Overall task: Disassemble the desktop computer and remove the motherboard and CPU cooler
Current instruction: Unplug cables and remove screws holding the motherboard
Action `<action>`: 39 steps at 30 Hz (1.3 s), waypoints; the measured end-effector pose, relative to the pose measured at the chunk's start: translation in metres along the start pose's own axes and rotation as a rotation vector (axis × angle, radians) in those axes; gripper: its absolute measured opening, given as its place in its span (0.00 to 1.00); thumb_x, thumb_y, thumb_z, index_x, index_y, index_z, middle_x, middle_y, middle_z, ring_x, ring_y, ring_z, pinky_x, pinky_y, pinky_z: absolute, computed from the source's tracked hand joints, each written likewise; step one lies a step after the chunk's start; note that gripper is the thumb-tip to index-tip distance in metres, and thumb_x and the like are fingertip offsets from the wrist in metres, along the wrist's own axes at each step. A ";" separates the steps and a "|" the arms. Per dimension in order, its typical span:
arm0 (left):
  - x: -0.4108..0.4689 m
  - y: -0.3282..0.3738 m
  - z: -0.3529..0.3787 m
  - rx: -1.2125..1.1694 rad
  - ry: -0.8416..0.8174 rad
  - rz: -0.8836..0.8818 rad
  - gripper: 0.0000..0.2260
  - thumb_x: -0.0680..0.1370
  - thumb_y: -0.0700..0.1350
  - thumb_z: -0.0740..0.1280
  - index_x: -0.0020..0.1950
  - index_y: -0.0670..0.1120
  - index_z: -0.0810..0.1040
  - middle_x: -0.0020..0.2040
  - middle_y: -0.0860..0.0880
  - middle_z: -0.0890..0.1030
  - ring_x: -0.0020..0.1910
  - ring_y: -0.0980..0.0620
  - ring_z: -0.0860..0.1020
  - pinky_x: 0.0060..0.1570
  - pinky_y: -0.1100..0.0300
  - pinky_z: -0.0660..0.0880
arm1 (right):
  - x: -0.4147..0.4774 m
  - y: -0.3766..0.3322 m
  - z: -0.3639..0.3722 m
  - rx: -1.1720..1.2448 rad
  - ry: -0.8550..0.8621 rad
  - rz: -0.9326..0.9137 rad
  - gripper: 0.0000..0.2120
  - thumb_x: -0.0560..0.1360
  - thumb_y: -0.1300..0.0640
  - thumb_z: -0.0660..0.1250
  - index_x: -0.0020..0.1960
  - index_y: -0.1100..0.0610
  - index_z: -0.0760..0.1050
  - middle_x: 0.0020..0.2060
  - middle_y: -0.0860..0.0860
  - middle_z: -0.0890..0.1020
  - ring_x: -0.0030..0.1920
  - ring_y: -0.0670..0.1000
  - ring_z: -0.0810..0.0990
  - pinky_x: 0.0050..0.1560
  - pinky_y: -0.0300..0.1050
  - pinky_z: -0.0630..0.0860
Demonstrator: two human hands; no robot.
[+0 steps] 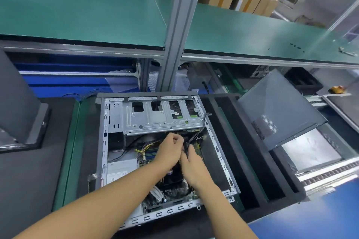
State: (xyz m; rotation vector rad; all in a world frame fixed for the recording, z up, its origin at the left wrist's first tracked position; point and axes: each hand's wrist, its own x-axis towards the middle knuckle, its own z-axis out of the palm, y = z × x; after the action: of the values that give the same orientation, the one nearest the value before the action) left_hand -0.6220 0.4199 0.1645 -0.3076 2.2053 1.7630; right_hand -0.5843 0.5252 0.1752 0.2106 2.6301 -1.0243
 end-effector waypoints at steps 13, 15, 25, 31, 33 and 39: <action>-0.008 0.014 -0.011 0.016 -0.091 0.055 0.05 0.81 0.48 0.64 0.54 0.49 0.75 0.49 0.51 0.79 0.49 0.51 0.78 0.47 0.56 0.72 | -0.004 0.005 -0.001 0.094 0.008 -0.140 0.15 0.71 0.48 0.55 0.55 0.44 0.73 0.41 0.48 0.81 0.38 0.47 0.78 0.38 0.43 0.74; -0.009 0.018 -0.013 0.001 -0.122 0.099 0.03 0.82 0.48 0.62 0.54 0.50 0.72 0.50 0.53 0.80 0.49 0.56 0.78 0.48 0.58 0.73 | -0.003 0.009 -0.001 0.291 -0.074 -0.131 0.21 0.70 0.47 0.57 0.62 0.40 0.71 0.54 0.45 0.81 0.54 0.45 0.79 0.51 0.40 0.75; -0.005 0.030 -0.041 -0.605 -0.245 0.039 0.14 0.82 0.31 0.56 0.65 0.43 0.71 0.42 0.46 0.77 0.39 0.51 0.75 0.39 0.58 0.72 | -0.004 0.005 0.000 0.312 -0.249 -0.173 0.13 0.76 0.39 0.65 0.60 0.38 0.76 0.53 0.43 0.84 0.53 0.41 0.80 0.58 0.45 0.75; 0.000 0.029 -0.046 -0.759 -0.252 0.022 0.10 0.83 0.31 0.55 0.60 0.39 0.72 0.44 0.44 0.79 0.39 0.48 0.80 0.42 0.56 0.79 | -0.005 0.006 -0.002 0.505 -0.330 -0.176 0.12 0.82 0.58 0.62 0.64 0.53 0.74 0.55 0.50 0.84 0.58 0.50 0.82 0.63 0.49 0.76; 0.001 0.035 -0.046 -0.783 -0.256 0.025 0.10 0.83 0.31 0.54 0.58 0.39 0.72 0.43 0.44 0.78 0.36 0.49 0.78 0.40 0.55 0.79 | -0.004 0.007 -0.003 0.603 -0.328 -0.174 0.12 0.82 0.62 0.61 0.65 0.56 0.74 0.53 0.52 0.82 0.51 0.54 0.83 0.57 0.51 0.79; 0.000 0.054 -0.036 -0.842 -0.378 0.016 0.11 0.77 0.29 0.54 0.53 0.42 0.68 0.35 0.45 0.72 0.29 0.51 0.66 0.32 0.56 0.70 | -0.006 0.006 -0.011 0.657 -0.357 -0.217 0.07 0.83 0.65 0.57 0.56 0.65 0.73 0.40 0.56 0.81 0.31 0.50 0.73 0.36 0.41 0.73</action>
State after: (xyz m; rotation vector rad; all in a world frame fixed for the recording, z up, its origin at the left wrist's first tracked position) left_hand -0.6440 0.3973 0.2205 -0.1074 1.1342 2.4311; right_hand -0.5796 0.5374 0.1810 -0.1146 1.9568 -1.7877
